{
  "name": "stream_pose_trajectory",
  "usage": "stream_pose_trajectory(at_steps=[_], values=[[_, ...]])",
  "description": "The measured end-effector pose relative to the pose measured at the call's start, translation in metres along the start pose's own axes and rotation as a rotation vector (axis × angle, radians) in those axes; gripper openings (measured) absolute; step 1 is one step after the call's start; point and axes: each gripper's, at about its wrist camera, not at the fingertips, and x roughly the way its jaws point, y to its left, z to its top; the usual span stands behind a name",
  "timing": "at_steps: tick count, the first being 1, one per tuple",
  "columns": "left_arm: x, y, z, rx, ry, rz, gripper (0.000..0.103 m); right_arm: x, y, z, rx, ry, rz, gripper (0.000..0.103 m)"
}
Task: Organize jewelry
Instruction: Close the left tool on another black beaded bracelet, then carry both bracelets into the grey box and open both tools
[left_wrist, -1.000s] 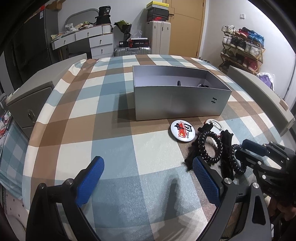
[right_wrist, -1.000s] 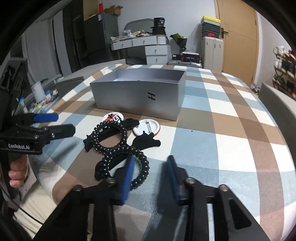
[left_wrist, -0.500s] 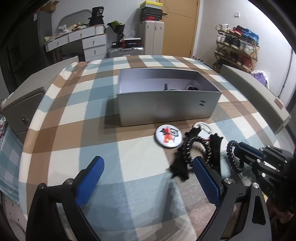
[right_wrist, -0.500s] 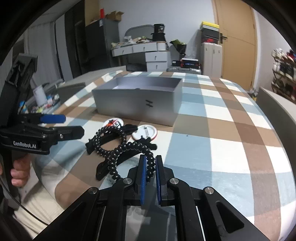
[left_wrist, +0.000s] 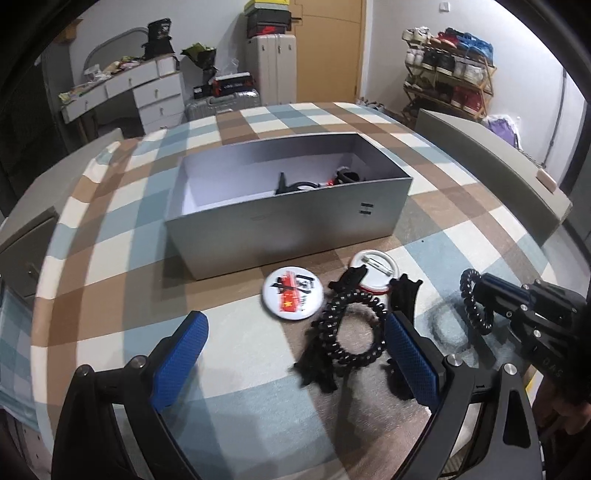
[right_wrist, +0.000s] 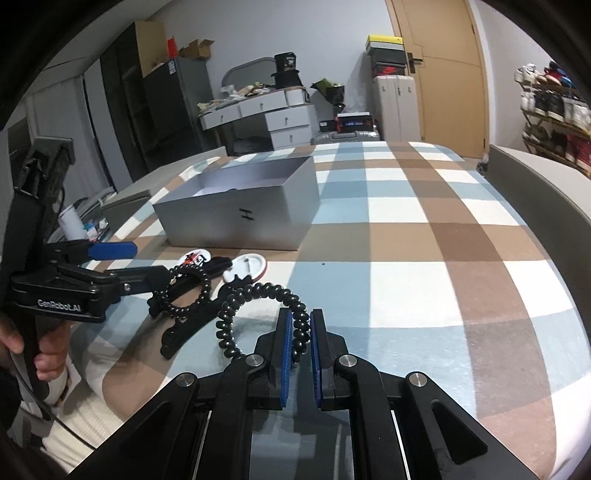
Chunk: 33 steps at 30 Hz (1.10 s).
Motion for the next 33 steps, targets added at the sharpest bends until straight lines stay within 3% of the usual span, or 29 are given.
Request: stream_pose_trajectory(at_steps=[4, 6, 10, 12, 21, 24, 33], values=[[0.0035, -0.0005, 0.002, -0.008, 0.014, -0.026, 0.087, -0.005, -0.0002, 0.0004, -0.026, -0.019, -0.01, 0.009], [0.0051, -0.0004, 0.0027, -0.011, 0.023, -0.037, 0.074, -0.0046, -0.0025, 0.0, -0.016, -0.018, -0.011, 0.009], [0.007, -0.0027, 0.0014, -0.007, 0.041, -0.058, 0.057, -0.0038, -0.0062, -0.0007, -0.004, -0.014, -0.009, 0.009], [0.0075, -0.0044, 0.0013, -0.001, 0.047, -0.067, 0.042, -0.0046, -0.0067, -0.0007, -0.005, -0.016, -0.007, 0.009], [0.009, -0.0087, 0.0001, 0.02, 0.065, -0.075, 0.012, -0.0053, -0.0066, -0.0011, 0.0, -0.021, 0.001, 0.009], [0.0061, -0.0094, 0.0003, 0.025, 0.054, -0.08, 0.006, -0.0054, -0.0063, -0.0011, -0.003, -0.023, 0.0, 0.009], [0.0022, -0.0088, 0.0, 0.02, 0.047, -0.081, 0.005, -0.0067, -0.0062, -0.0003, 0.0, -0.029, 0.003, 0.009]])
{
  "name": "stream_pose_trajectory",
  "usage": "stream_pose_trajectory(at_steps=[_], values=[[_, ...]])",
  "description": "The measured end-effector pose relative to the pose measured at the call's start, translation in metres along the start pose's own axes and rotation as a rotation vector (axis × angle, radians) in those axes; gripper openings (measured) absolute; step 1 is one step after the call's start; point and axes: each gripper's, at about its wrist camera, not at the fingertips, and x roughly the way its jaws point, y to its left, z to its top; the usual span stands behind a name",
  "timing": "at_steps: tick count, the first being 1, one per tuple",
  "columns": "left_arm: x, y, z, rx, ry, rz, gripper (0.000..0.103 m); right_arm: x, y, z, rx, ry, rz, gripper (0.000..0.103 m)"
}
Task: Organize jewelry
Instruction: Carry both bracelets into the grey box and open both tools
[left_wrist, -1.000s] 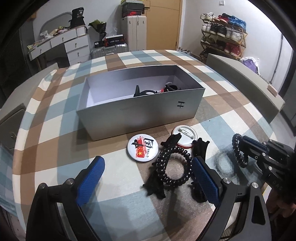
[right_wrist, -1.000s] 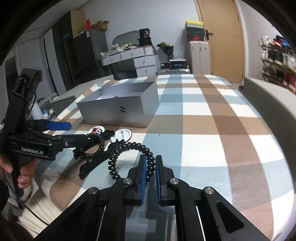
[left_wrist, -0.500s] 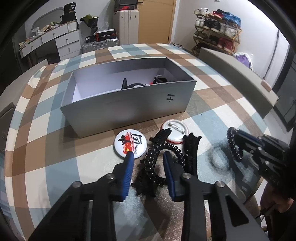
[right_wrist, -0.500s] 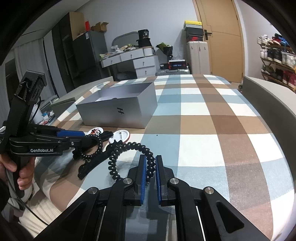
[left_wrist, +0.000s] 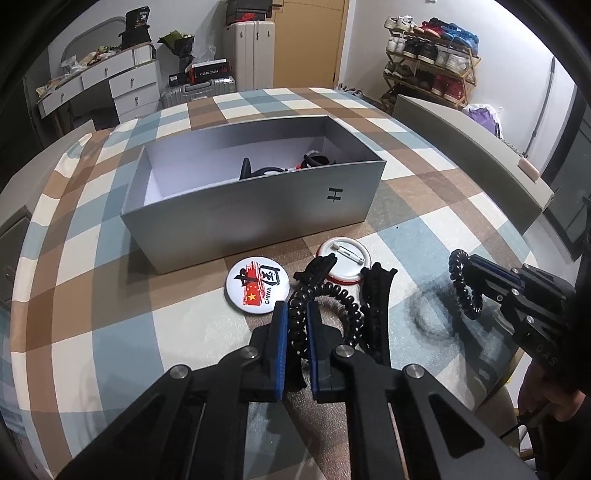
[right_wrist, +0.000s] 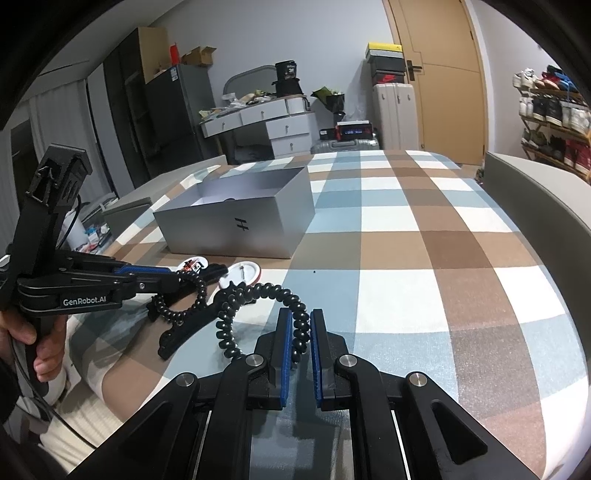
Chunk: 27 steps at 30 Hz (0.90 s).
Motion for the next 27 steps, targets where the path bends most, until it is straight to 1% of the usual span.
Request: stream_pose_trajectory(at_steps=[7, 10, 15, 20, 27], values=[[-0.014, -0.002, 0.002, 0.004, -0.041, 0.013, 0.005, -0.003, 0.004, 0.003, 0.0, -0.007, 0.007, 0.009], [-0.021, 0.002, 0.003, -0.021, -0.063, 0.036, 0.005, -0.006, 0.005, 0.006, 0.007, -0.022, 0.018, 0.009], [-0.033, 0.012, 0.008, -0.058, -0.099, 0.014, 0.005, -0.013, 0.01, 0.014, 0.001, -0.048, 0.037, 0.009], [-0.044, 0.025, 0.021, -0.101, -0.141, -0.015, 0.005, -0.018, 0.012, 0.032, 0.003, -0.082, 0.066, 0.009], [-0.046, 0.035, 0.05, -0.103, -0.207, -0.039, 0.005, -0.008, 0.012, 0.075, 0.016, -0.116, 0.109, 0.009]])
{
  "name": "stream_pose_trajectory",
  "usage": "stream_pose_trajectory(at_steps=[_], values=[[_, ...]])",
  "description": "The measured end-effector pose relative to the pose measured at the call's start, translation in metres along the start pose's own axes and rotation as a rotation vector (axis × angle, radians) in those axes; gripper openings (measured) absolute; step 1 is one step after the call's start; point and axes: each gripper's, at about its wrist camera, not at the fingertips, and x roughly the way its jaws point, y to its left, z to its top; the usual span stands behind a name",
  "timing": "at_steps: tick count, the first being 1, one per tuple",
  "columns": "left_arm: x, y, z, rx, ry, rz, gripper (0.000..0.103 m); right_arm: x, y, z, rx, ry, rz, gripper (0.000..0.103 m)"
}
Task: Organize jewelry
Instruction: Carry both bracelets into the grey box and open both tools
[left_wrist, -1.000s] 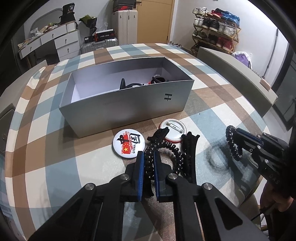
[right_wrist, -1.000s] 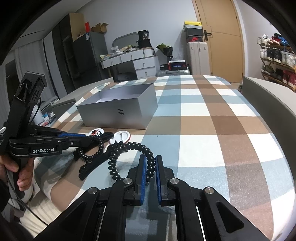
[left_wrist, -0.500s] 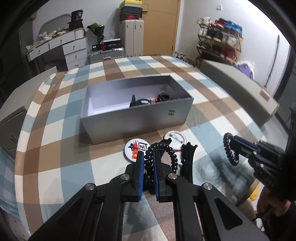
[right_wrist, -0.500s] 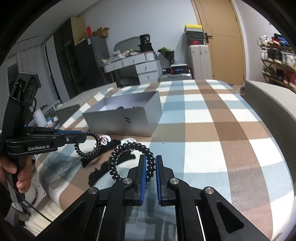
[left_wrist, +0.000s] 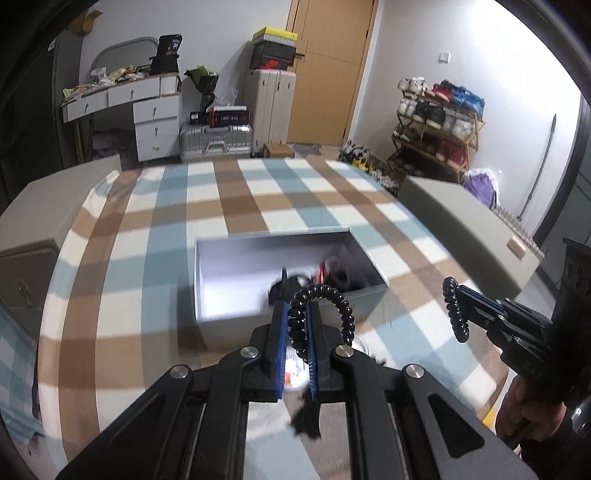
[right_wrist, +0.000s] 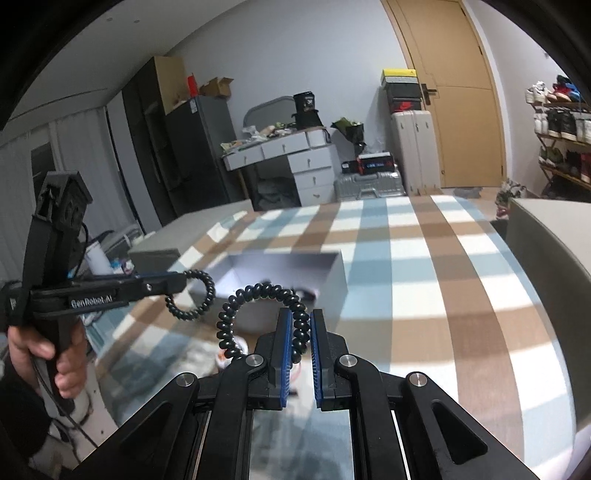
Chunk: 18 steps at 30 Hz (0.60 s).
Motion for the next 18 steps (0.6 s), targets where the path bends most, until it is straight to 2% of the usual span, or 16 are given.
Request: stream_pose_trajectory(at_steps=[8, 13, 18], values=[[0.015, 0.017, 0.031, -0.01, -0.052, -0.014, 0.005, 0.041, 0.0, 0.046, 0.001, -0.005, 0.043, 0.009], [0.036, 0.024, 0.038, -0.024, -0.029, -0.04, 0.005, 0.08, -0.001, 0.059, -0.011, 0.041, 0.014, 0.009], [0.052, 0.027, 0.038, -0.037, 0.005, -0.06, 0.005, 0.107, -0.007, 0.056, 0.004, 0.077, 0.02, 0.009]])
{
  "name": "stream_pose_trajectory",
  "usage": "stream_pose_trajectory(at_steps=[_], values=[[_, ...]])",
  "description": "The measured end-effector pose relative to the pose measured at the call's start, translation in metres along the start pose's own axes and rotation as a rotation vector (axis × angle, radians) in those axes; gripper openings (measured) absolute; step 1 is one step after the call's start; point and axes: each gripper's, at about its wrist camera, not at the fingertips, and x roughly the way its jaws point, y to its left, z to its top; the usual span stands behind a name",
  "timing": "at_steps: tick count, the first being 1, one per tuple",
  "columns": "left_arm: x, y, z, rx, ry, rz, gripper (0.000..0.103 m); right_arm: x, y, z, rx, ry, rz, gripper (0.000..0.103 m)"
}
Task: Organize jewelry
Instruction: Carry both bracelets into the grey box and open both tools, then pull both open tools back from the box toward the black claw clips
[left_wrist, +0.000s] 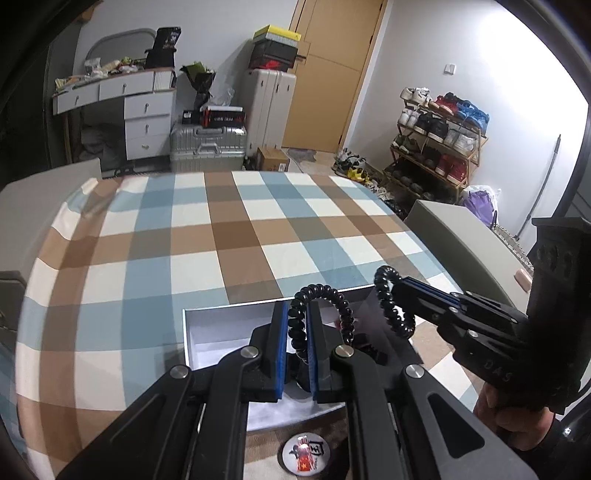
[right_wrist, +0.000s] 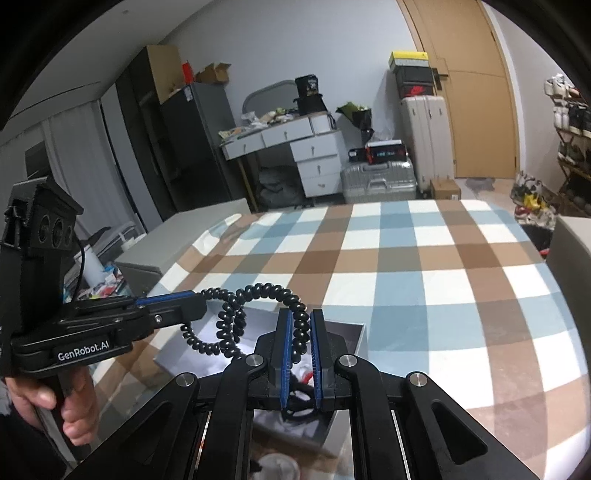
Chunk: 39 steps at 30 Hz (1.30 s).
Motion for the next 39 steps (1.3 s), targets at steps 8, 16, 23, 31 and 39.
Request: stream_pose_trajectory(at_steps=[8, 16, 23, 31, 39], values=[[0.018, 0.001, 0.002, 0.037, 0.06, -0.025, 0.005, 0.017, -0.009, -0.007, 0.017, 0.053, 0.03, 0.009], [0.027, 0.0, 0.001, 0.04, 0.089, -0.047, 0.005, 0.024, -0.011, -0.011, 0.01, 0.073, -0.002, 0.01], [0.023, -0.003, 0.006, 0.065, 0.061, -0.065, 0.007, 0.023, -0.015, -0.009, 0.037, 0.073, 0.021, 0.018], [0.011, -0.004, 0.01, 0.108, 0.025, -0.046, 0.052, -0.005, -0.013, -0.007, 0.042, -0.019, 0.012, 0.039], [-0.003, -0.005, 0.002, 0.13, -0.013, 0.07, 0.057, -0.029, -0.001, -0.011, 0.006, -0.081, -0.01, 0.067]])
